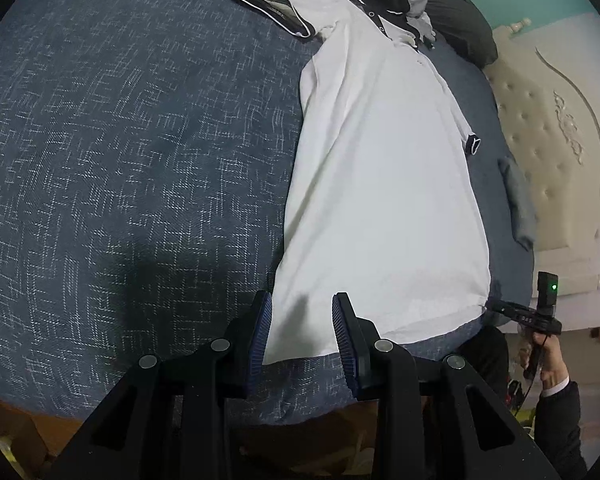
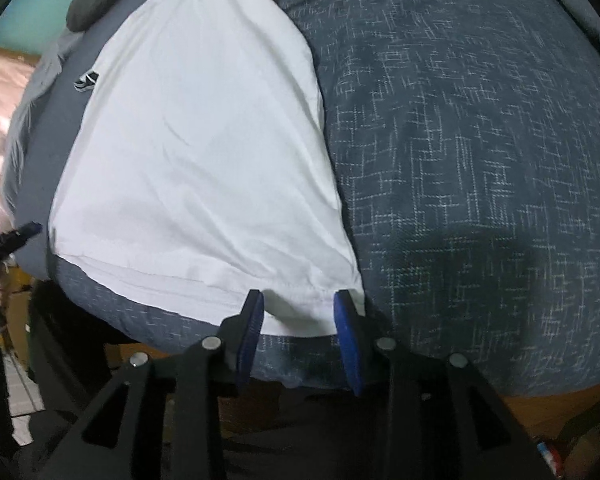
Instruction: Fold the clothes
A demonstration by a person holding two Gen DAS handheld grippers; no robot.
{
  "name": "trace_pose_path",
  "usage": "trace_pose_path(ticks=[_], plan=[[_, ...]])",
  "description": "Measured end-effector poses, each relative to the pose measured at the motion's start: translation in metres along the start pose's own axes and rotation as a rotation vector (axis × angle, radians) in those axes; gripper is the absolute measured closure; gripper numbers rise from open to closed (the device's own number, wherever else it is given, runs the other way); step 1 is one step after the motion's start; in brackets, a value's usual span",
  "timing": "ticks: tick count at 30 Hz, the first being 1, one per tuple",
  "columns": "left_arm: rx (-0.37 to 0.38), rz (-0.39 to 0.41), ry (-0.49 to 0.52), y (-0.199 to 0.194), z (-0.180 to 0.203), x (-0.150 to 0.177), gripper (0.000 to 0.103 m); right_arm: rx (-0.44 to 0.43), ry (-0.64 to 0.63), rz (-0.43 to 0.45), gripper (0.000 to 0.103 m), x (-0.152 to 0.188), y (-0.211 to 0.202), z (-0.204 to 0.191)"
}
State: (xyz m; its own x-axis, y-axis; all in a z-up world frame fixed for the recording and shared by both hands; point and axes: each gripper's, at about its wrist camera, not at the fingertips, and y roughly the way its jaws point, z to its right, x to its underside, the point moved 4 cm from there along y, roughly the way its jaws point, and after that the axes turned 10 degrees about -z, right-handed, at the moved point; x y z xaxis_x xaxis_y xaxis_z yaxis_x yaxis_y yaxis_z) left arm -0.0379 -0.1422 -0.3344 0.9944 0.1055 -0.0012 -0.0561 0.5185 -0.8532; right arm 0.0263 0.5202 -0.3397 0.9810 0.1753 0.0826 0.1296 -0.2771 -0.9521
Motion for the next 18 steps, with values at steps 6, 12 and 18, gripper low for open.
trace_pose_path(ticks=[6, 12, 18], plan=[[-0.001, -0.011, 0.000, 0.003, -0.001, 0.002, 0.069, 0.048, -0.025, -0.004, 0.097, 0.002, 0.004, 0.001], [-0.002, -0.014, -0.005, 0.005, -0.004, 0.000, 0.069, 0.032, -0.040, 0.024, 0.101, 0.009, -0.006, 0.007], [-0.019, -0.013, -0.023, 0.005, -0.008, -0.001, 0.063, 0.003, -0.061, 0.045, 0.101, 0.020, -0.024, 0.012]])
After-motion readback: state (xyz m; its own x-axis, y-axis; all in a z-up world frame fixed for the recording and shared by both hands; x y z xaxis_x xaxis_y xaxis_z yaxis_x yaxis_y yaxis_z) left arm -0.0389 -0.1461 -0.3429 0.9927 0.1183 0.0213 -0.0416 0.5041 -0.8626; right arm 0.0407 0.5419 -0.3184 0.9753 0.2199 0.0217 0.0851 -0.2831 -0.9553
